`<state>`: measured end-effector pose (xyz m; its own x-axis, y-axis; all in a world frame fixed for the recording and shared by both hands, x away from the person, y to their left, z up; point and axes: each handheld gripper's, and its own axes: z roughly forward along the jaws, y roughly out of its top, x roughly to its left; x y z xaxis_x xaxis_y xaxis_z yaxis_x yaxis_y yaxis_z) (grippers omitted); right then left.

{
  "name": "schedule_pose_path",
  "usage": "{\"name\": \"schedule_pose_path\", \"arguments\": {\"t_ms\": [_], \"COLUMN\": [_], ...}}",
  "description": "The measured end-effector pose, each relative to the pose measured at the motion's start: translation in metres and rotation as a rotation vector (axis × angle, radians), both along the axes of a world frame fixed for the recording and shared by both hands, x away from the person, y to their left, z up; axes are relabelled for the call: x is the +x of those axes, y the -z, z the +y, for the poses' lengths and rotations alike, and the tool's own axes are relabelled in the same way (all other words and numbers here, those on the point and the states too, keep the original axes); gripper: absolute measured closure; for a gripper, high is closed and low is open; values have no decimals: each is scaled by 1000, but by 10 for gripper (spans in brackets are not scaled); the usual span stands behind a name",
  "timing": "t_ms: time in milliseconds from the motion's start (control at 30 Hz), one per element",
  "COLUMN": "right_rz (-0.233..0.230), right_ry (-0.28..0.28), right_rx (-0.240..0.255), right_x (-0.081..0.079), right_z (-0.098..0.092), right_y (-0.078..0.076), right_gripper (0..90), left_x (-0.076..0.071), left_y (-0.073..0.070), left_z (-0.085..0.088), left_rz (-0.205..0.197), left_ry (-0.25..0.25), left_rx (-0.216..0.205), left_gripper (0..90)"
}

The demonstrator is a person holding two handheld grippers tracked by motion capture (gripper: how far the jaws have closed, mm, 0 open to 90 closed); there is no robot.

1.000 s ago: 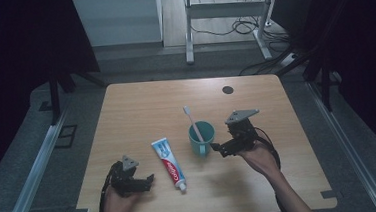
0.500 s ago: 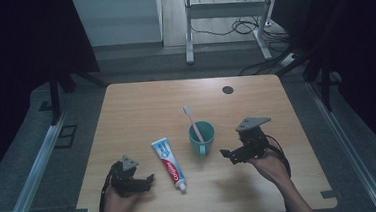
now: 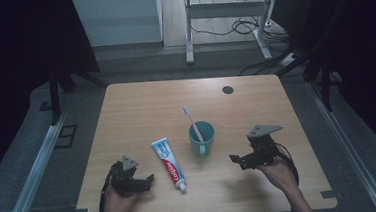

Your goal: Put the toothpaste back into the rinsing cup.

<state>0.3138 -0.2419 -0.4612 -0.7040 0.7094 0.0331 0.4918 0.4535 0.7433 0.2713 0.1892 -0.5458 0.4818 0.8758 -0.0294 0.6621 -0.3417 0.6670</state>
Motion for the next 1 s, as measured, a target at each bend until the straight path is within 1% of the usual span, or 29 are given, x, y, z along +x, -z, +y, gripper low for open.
{"name": "schedule_pose_path", "arguments": {"t_ms": [133,233,367,633,800,867,933,967,1000], "right_rz": [-10,-15,-24,-3,13,26,29,29,28], "right_ry": [16,27,41,72,80,79,79,79,80], "right_rx": [0,-8,-34,-43,-43,-44,-56,-56,-53], "right_x": [-5,-8,-11,-16,-19,-20,-20,-20,-21], "right_z": [-6,-8,-11,-21,-26,-27,-28,-28,-29], "right_y": [5,11,20,40,57,63,67,67,70], "right_gripper": [0,0,0,0,0,0,0,0,0], "left_x": [0,0,0,0,0,0,0,0,0], "left_y": [0,0,0,0,0,0,0,0,0], "left_z": [0,0,0,0,0,0,0,0,0], "left_rz": [1,1,1,1,1,1,1,1,1], "left_ry": [2,2,2,2,2,2,2,2,2], "left_rx": [2,1,2,2,2,2,2,2,1], "left_gripper": [20,19,20,19,19,20,19,19,19]}}
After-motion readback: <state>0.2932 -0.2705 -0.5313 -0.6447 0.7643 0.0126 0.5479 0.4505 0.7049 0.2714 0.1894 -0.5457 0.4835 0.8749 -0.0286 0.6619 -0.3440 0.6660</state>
